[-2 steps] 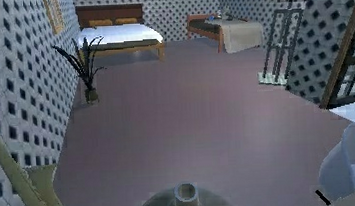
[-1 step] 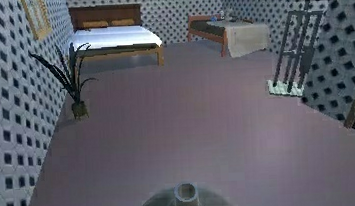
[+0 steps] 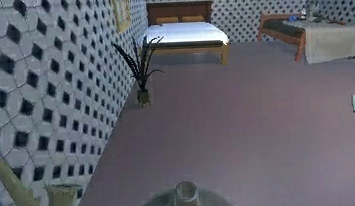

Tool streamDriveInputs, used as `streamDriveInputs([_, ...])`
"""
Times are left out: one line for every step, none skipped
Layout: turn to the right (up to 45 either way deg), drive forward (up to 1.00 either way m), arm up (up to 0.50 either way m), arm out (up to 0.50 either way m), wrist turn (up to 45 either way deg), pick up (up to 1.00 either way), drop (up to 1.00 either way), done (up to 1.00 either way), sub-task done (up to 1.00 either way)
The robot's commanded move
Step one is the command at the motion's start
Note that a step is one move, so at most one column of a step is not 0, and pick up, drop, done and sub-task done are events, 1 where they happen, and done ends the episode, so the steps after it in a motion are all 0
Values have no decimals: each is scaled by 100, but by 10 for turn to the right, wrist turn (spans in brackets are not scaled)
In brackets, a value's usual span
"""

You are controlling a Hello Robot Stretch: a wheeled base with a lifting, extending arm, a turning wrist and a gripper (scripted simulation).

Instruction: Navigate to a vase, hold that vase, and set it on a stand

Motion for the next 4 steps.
streamDriveInputs([0, 30, 0, 0, 0, 0, 0, 0, 0])
streamDriveInputs([450, 0, 0, 0, 0, 0, 0, 0, 0])
streamDriveInputs([270, 0, 0, 0, 0, 0, 0, 0, 0])
streamDriveInputs([0, 90, 0, 0, 0, 0, 0, 0, 0])
